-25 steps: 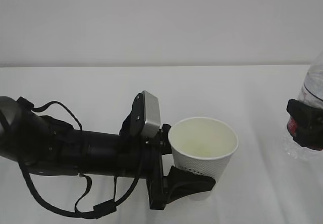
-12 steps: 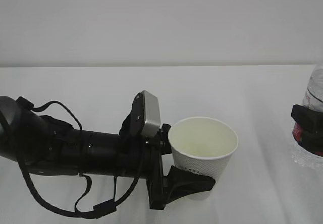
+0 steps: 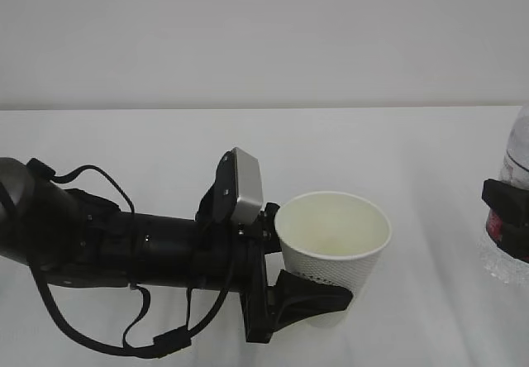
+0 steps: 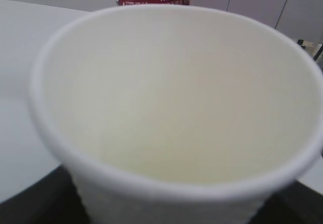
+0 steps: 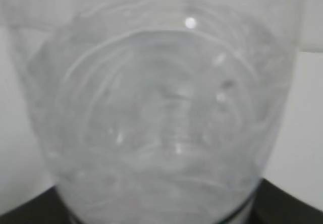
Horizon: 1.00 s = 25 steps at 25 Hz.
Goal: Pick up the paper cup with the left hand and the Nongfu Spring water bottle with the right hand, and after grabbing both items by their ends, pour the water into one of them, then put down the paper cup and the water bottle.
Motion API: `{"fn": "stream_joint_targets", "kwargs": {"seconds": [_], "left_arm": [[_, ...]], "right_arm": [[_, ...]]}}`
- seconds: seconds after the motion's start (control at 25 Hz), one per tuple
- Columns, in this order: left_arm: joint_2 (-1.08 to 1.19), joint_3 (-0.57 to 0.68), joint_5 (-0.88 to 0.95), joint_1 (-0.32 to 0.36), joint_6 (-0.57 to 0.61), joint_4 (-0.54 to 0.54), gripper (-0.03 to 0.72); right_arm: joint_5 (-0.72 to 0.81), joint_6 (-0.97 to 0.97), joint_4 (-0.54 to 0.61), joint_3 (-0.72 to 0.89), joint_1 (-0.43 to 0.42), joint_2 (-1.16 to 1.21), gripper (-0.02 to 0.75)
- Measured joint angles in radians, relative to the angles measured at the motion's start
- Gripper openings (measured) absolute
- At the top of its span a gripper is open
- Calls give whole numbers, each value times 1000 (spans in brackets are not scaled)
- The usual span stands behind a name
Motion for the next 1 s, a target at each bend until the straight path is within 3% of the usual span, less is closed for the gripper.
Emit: {"fn": "stream_joint_targets", "kwargs": {"seconds": [0.6,1.0], "left_arm": [[-10,0,7,-71,0,-143,569],[-10,0,17,-79,3,-138,574]], "right_arm": [[107,1,-8,0,0,-124,396],[188,0,-108,-22,0,-139,396]]}}
